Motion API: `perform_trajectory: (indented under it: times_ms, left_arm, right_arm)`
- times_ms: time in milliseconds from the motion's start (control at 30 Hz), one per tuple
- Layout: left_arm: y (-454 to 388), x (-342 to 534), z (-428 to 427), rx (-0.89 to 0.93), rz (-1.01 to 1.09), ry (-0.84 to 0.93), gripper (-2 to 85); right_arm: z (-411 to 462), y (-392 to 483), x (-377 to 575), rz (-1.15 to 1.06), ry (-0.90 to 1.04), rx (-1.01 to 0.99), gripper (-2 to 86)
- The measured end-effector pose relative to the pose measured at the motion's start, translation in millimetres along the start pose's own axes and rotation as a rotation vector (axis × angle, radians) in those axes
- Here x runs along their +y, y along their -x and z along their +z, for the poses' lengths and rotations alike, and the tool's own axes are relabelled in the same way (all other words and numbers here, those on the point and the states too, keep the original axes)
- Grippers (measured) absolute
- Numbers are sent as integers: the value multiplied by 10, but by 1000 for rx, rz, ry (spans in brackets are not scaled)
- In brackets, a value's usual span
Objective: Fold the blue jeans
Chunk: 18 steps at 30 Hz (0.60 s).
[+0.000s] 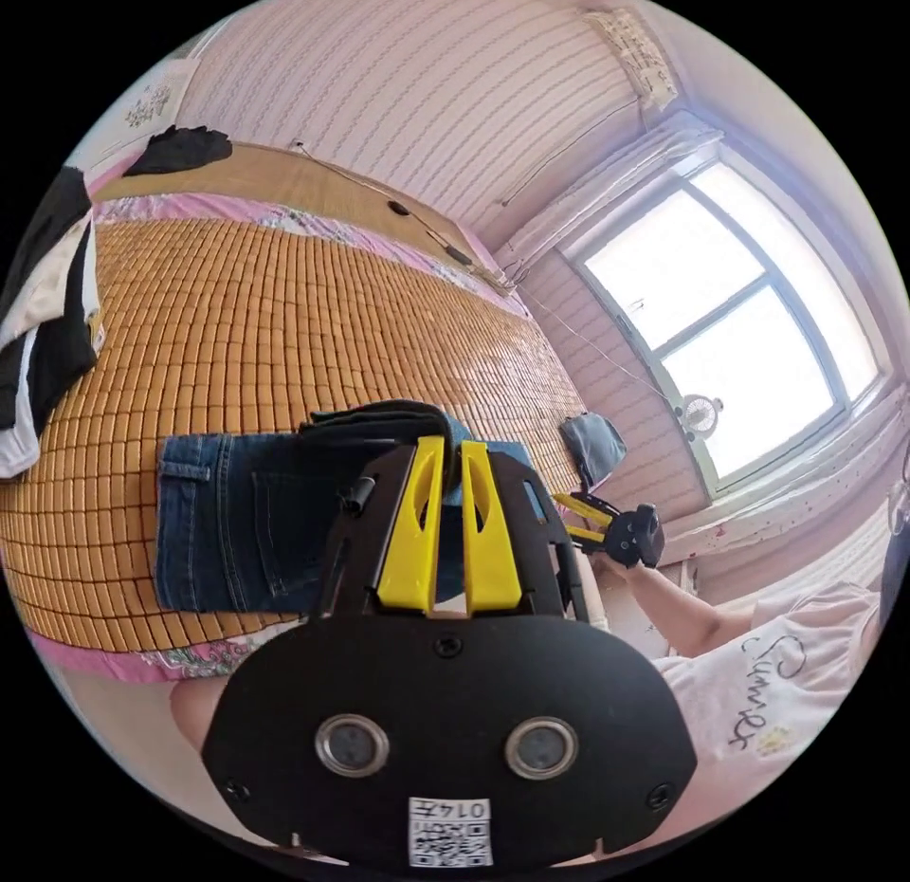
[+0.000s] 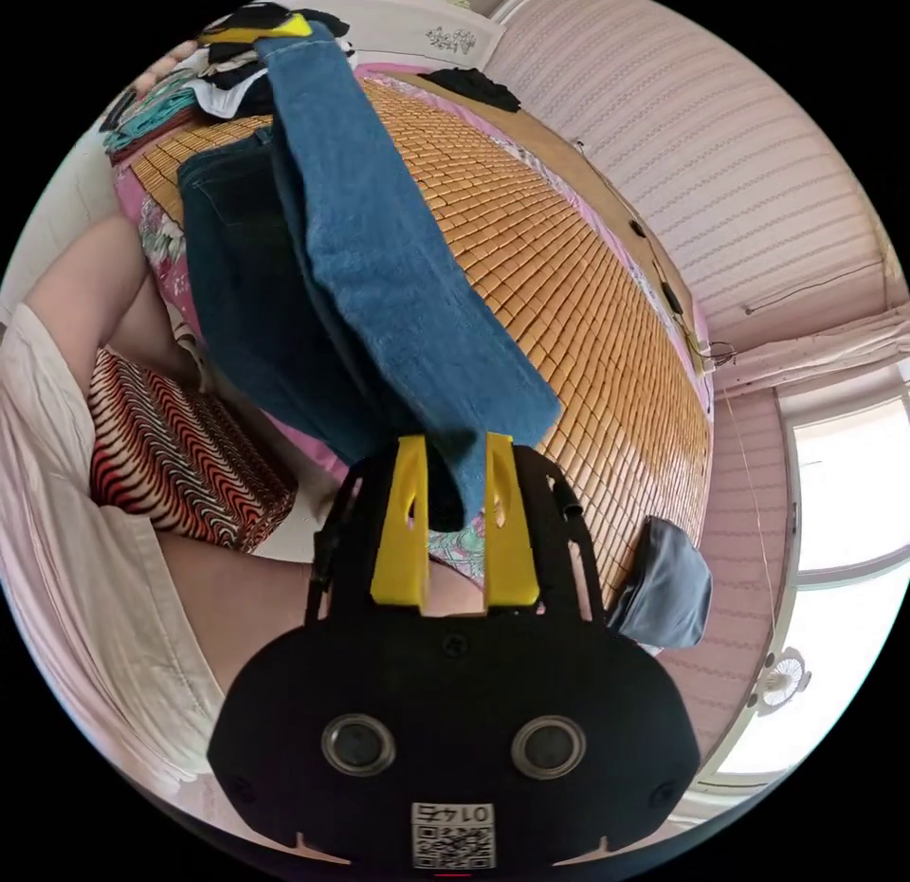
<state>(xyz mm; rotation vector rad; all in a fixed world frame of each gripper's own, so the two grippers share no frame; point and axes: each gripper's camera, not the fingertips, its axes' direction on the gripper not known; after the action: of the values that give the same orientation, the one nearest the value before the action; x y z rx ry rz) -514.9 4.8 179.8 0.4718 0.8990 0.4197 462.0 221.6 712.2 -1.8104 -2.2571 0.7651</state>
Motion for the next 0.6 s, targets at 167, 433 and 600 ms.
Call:
perform_trajectory:
  times_ms: [167, 433, 600]
  left_arm:
    - [-161, 31, -754, -72, 83, -121, 31]
    - [1724, 957, 30, -373, -395, 240, 40]
    - [1793, 1041, 122, -342, -428, 174, 39]
  right_arm:
    - [-430, -27, -96, 31, -173, -106, 18]
    - [-76, 267, -325, -24, -135, -205, 95]
    - [233, 129, -334, -31, -45, -154, 110]
